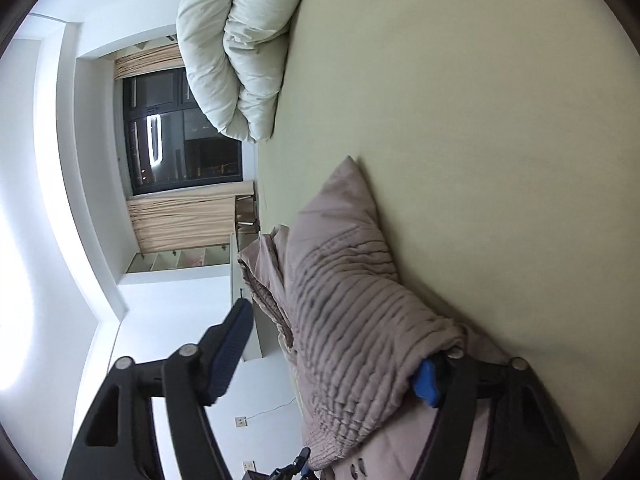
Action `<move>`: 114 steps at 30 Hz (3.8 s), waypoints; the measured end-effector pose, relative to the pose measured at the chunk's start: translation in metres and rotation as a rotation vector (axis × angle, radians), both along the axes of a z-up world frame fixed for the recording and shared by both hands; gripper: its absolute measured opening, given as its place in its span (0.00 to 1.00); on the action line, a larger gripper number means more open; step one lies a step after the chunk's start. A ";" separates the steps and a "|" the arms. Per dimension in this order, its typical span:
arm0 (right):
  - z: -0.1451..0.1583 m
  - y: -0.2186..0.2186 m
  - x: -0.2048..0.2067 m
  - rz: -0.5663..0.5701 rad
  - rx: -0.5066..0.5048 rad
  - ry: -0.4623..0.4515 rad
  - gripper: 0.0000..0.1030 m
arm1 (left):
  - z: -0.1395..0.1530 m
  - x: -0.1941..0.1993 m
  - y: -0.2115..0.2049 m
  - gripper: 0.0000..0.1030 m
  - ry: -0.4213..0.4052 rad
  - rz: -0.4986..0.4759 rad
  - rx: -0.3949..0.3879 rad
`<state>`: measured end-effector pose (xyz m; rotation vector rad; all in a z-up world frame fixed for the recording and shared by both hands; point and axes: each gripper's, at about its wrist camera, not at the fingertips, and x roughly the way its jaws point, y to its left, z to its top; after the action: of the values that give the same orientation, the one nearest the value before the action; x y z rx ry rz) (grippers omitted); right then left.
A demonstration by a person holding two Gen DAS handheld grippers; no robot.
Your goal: Fold large clothes
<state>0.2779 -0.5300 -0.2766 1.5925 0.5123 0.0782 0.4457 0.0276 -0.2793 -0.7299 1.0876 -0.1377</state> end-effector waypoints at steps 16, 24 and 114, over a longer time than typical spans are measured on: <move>0.105 0.038 0.013 0.163 -0.288 -0.116 0.91 | -0.009 0.008 -0.011 0.13 0.010 -0.057 0.067; 0.021 0.035 0.040 0.196 -0.418 0.037 0.67 | -0.018 0.020 -0.005 0.17 0.013 -0.063 0.008; 0.131 0.305 0.041 0.938 -0.312 0.004 0.20 | 0.048 -0.261 -0.156 0.18 -0.536 -0.278 0.850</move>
<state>0.3186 -0.2253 -0.1454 0.9416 1.1780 0.6657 0.1843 -0.1285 -0.2317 0.2248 0.6250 -0.0860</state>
